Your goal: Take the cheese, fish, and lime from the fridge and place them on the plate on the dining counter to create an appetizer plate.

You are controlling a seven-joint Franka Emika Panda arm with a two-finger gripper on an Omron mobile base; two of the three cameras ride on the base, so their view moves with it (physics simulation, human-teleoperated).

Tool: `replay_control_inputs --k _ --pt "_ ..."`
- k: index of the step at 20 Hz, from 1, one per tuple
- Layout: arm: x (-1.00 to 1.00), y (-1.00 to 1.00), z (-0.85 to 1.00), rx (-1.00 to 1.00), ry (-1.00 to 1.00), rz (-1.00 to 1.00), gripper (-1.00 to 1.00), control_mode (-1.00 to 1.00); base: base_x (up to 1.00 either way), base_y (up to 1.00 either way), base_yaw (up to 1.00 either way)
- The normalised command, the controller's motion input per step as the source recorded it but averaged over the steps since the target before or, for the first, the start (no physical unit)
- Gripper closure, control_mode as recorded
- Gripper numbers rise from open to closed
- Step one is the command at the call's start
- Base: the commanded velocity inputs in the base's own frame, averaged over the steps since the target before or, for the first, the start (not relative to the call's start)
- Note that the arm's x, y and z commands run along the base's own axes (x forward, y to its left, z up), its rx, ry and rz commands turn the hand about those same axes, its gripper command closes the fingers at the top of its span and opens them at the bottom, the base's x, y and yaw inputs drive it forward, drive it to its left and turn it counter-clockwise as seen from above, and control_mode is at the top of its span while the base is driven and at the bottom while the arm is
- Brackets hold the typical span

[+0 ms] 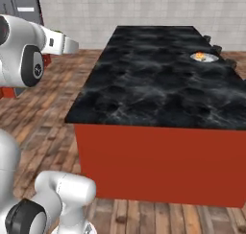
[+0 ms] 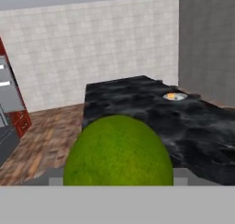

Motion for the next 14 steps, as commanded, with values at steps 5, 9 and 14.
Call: replay_control_inputs --k 5,9,14 --pt "0.0 0.0 0.0 0.0 0.0 0.0 1.0 1.0 -0.03 -1.0 -0.03" --pt "0.0 0.0 0.0 0.0 0.0 0.0 1.0 1.0 -0.05 -1.0 -0.03" --pt "0.0 0.0 0.0 0.0 0.0 0.0 1.0 1.0 0.0 -1.0 -0.03"
